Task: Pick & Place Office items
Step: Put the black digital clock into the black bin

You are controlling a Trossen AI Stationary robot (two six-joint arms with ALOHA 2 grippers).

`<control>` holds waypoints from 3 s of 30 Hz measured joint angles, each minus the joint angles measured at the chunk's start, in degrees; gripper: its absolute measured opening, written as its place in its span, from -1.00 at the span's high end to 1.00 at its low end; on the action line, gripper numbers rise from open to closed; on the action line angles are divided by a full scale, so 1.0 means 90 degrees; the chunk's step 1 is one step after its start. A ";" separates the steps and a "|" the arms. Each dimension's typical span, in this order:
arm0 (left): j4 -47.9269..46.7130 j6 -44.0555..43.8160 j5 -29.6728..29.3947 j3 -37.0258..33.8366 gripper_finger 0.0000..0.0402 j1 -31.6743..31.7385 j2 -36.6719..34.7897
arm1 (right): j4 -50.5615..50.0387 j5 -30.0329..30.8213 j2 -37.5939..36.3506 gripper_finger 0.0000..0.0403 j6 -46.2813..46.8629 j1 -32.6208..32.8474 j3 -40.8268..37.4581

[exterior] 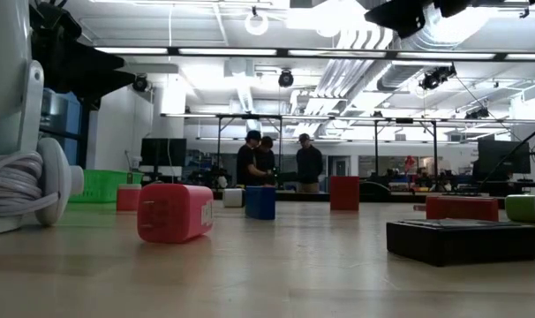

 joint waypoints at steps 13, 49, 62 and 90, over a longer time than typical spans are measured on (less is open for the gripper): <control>0.0000 0.0000 0.0000 -0.0002 0.02 0.0001 0.0000 | -0.1146 0.0379 0.0849 -0.57 0.0856 0.0389 0.0756; 0.0000 0.0000 0.0000 0.0000 0.02 0.0000 -0.0001 | -0.2692 0.0496 0.4190 -0.57 0.1344 0.1524 0.2686; 0.0000 0.0000 0.0000 0.0000 0.02 0.0000 0.0001 | -0.2091 0.0307 0.4979 -0.57 0.1982 0.1762 0.2684; 0.0024 0.0000 0.0000 0.0000 0.02 0.0000 0.0000 | -0.1815 0.0844 0.5647 -0.57 0.2910 0.2361 0.2681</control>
